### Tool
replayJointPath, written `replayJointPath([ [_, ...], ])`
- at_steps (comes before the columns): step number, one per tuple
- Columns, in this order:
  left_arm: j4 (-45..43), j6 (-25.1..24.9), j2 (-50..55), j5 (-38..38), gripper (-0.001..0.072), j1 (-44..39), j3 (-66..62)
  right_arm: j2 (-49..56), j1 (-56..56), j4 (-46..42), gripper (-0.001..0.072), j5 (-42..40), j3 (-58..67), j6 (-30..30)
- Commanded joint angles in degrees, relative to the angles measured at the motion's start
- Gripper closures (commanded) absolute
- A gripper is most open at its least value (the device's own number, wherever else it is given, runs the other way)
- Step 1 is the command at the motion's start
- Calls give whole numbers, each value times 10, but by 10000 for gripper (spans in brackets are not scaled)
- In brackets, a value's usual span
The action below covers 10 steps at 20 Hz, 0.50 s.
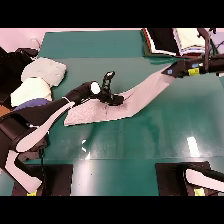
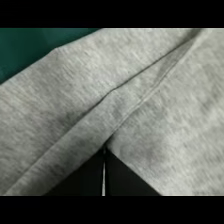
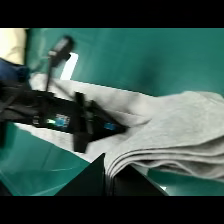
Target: Fold the shirts.
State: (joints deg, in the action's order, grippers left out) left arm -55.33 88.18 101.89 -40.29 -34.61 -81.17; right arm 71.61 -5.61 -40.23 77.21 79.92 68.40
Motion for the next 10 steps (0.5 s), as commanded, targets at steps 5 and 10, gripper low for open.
replayJointPath([
  [5, -34, -1, -13, -84, 688, 32, -58, -8, 131, 3, 703, -39, 41, 38],
  [10, -137, -1, -176, -134, 688, 166, -70, 28, 283, 39, 703, -133, 40, 36],
])
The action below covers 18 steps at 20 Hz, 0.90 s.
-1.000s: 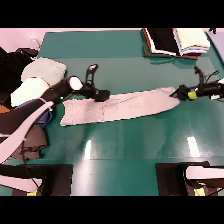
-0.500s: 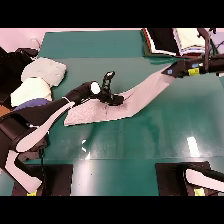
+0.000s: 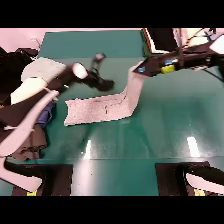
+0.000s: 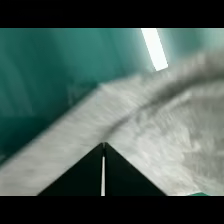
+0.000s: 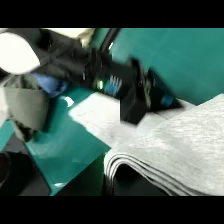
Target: Fold the shirts.
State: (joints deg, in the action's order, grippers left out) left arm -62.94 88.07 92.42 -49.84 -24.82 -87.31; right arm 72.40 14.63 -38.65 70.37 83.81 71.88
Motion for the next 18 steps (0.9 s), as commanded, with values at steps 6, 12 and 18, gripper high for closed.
replayJointPath([
  [6, -140, 0, -284, -57, 688, 228, -9, 185, 306, 122, 439, -345, 19, -84],
  [12, -138, 0, -312, -107, 688, 228, 1, 214, 282, 64, 450, -290, 49, -87],
  [18, -133, 0, -312, -94, 687, 163, 56, 64, 62, -73, 419, -205, -205, -2],
])
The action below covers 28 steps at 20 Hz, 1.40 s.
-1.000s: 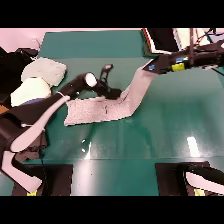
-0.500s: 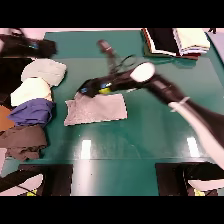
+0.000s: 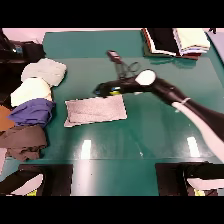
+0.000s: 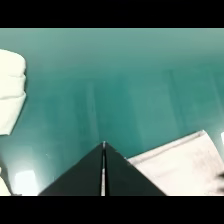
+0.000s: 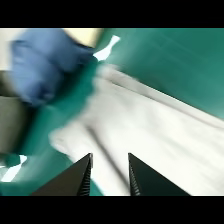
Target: Fold the shirts.
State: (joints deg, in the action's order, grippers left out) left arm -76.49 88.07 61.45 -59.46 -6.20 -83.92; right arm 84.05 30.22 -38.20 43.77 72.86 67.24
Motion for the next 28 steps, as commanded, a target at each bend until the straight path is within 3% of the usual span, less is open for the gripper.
replayJointPath([
  [1, 4, 0, -3, 6, 687, -30, 28, -58, -142, -85, 228, 100, -122, 47],
  [2, 7, 0, -3, 9, 687, -31, 33, -56, -185, -82, 153, 127, -143, 48],
  [6, 20, 0, 0, 21, 688, -35, 35, -20, -247, -38, 155, 135, -176, 46],
  [14, 34, 0, 0, 23, 687, -35, 35, 176, -101, 72, 164, 132, -8, 28],
  [15, 37, 0, 0, 19, 688, -35, 35, 196, -85, 71, 254, 133, 15, 28],
  [16, 41, 0, 0, 17, 688, -35, 35, 213, -71, 71, 286, 132, 37, 28],
  [17, 48, 0, 0, 17, 688, -35, 35, 224, -61, 71, 390, 129, 55, 28],
  [18, 54, 0, 0, 17, 688, -35, 35, 228, -53, 66, 589, 120, 69, 27],
  [19, 56, 0, 0, 16, 688, -42, 35, 226, -50, 66, 702, 106, 79, 21],
  [23, 40, 0, 0, 26, 688, -115, 35, 158, -88, 13, 703, 53, 76, 19],
  [28, 41, 0, 0, 43, 688, -174, 35, 0, -273, -117, 703, 51, -23, 64],
])
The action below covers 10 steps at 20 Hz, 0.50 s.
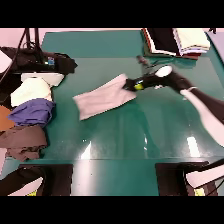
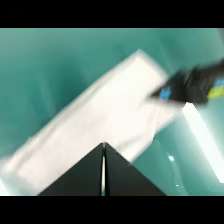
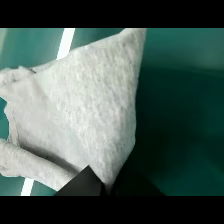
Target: Fold the shirts.
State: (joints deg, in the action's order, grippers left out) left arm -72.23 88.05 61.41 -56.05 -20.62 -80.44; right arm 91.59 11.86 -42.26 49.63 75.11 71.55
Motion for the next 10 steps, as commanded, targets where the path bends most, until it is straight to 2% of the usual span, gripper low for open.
replayJointPath([
  [1, -2, 0, 0, 10, 688, -32, 0, -110, -140, -103, 703, -3, -68, 22],
  [4, -1, 7, 0, 10, 688, -32, 0, -195, -306, -159, 703, -2, -123, 24],
  [7, -1, 31, 0, 12, 688, -32, 0, -247, -485, -164, 703, -4, -154, 24],
  [10, -1, 35, 0, 16, 688, -32, 0, -267, -615, -164, 703, -5, -169, 24],
])
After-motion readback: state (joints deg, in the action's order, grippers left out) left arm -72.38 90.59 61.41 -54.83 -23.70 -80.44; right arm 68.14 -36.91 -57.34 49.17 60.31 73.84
